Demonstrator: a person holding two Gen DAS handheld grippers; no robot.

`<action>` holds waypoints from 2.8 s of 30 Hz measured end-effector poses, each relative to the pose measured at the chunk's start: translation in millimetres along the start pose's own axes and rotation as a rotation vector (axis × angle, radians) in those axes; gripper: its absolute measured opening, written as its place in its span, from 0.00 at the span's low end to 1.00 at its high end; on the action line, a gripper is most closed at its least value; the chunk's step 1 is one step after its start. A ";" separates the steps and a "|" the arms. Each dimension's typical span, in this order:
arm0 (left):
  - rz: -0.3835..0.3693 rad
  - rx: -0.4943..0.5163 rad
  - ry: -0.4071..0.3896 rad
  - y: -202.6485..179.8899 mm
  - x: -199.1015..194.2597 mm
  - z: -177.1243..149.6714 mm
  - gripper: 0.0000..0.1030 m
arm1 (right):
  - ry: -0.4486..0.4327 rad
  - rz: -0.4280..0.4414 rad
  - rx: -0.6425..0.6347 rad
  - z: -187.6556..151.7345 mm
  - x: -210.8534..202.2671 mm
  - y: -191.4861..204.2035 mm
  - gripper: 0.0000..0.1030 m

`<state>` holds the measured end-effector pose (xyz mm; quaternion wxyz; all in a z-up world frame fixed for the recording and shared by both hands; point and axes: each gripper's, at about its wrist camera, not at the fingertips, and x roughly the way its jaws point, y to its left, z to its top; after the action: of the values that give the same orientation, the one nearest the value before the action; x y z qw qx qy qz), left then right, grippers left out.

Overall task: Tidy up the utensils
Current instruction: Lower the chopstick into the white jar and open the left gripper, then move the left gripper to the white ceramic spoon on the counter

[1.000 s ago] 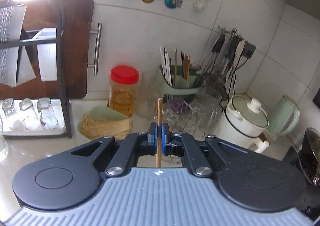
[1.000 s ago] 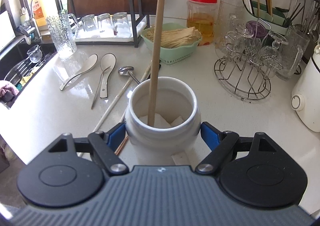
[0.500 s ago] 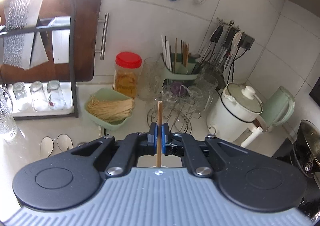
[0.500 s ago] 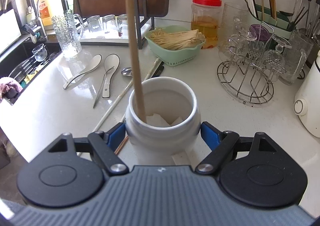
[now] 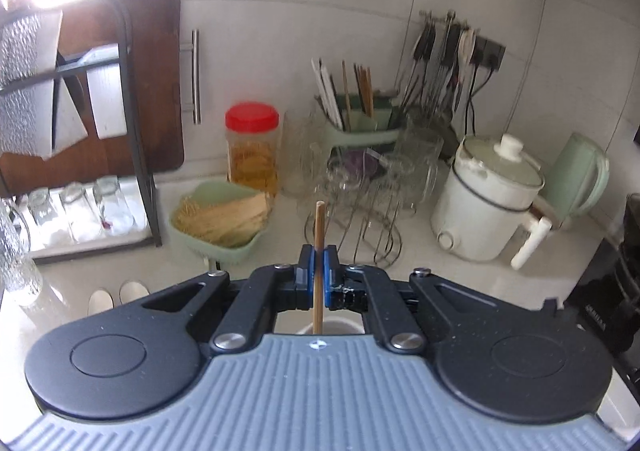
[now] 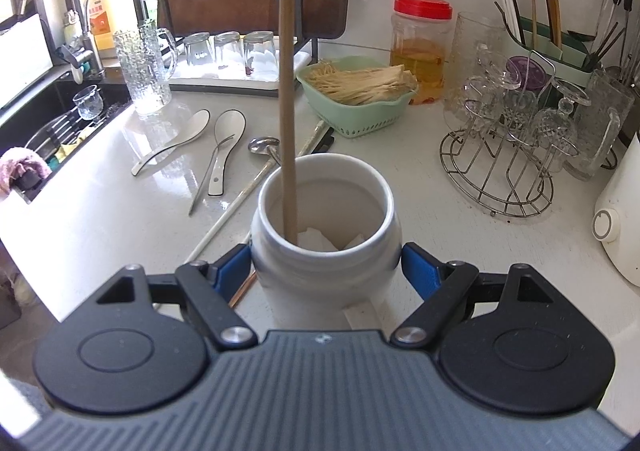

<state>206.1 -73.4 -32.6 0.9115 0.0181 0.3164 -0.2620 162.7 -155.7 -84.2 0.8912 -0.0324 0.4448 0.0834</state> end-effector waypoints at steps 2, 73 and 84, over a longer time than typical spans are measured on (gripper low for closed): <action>-0.005 -0.024 0.041 4.1 7.9 -2.4 0.05 | -0.001 0.001 -0.001 0.1 0.3 -0.2 0.82; 0.202 -0.213 0.303 190.6 38.8 -85.3 0.49 | 0.082 -0.111 0.104 17.7 12.2 12.3 0.82; 0.303 -0.137 0.294 235.1 81.5 -77.6 0.61 | 0.086 -0.144 0.149 21.4 16.8 17.4 0.82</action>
<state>331.0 106.7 -173.6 0.8837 0.0416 0.4566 -0.0945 186.4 -133.7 -84.5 0.8750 -0.0014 0.4839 -0.0154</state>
